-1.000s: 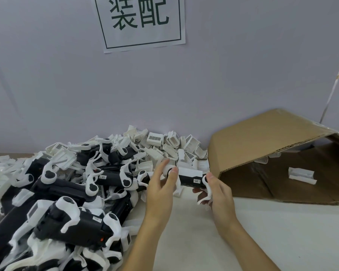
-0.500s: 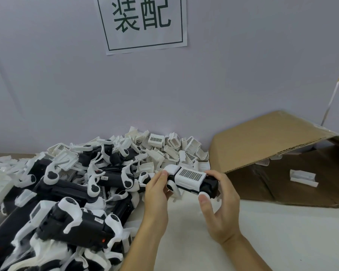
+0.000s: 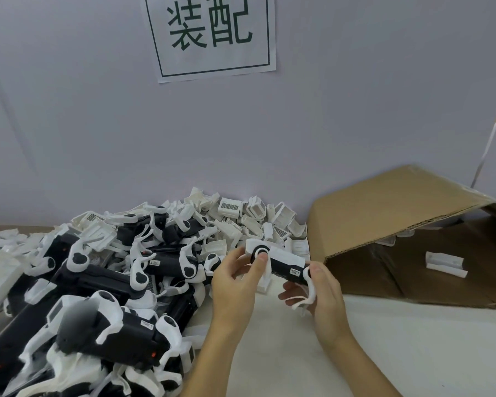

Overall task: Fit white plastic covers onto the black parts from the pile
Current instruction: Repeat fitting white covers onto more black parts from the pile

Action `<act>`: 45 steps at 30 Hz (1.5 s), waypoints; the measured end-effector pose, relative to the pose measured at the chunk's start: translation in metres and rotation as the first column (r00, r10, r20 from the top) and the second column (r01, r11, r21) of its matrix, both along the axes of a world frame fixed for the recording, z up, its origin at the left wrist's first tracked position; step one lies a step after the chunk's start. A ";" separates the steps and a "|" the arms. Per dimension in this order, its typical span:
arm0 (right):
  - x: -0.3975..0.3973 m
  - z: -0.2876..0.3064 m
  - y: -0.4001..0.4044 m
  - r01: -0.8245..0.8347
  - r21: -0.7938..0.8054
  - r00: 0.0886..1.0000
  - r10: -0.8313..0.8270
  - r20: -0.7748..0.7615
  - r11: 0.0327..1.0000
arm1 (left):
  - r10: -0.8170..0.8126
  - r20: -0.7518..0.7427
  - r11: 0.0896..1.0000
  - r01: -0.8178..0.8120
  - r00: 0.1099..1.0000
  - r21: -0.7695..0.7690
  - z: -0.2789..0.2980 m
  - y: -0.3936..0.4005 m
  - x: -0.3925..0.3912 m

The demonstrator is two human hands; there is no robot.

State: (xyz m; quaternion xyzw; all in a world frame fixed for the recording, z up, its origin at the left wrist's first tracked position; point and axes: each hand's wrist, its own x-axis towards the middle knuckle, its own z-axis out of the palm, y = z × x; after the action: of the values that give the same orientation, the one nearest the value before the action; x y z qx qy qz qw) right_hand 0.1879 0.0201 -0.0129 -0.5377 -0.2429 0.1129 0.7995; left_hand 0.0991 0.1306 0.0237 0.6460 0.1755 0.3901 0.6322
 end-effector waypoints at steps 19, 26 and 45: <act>0.002 0.013 -0.020 -0.592 -0.220 0.789 0.504 -0.351 0.775 | 0.257 0.039 0.965 -0.258 0.966 0.044 -0.009 0.008 0.004; 0.006 0.024 -0.012 -0.352 -0.162 0.863 0.252 -0.438 0.922 | 0.100 0.110 0.942 -0.059 0.989 -0.330 -0.010 0.008 0.009; 0.025 0.056 -0.011 0.336 -0.104 0.929 -0.348 -0.129 0.936 | 0.234 0.079 0.955 -0.214 0.969 -0.205 -0.015 0.008 0.009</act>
State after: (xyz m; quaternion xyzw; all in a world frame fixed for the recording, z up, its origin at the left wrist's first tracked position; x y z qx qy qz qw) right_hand 0.2128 0.0095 0.0428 -0.5938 -0.0818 0.0204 0.8002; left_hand 0.1079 0.1387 0.0092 0.5362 0.2524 0.4727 0.6522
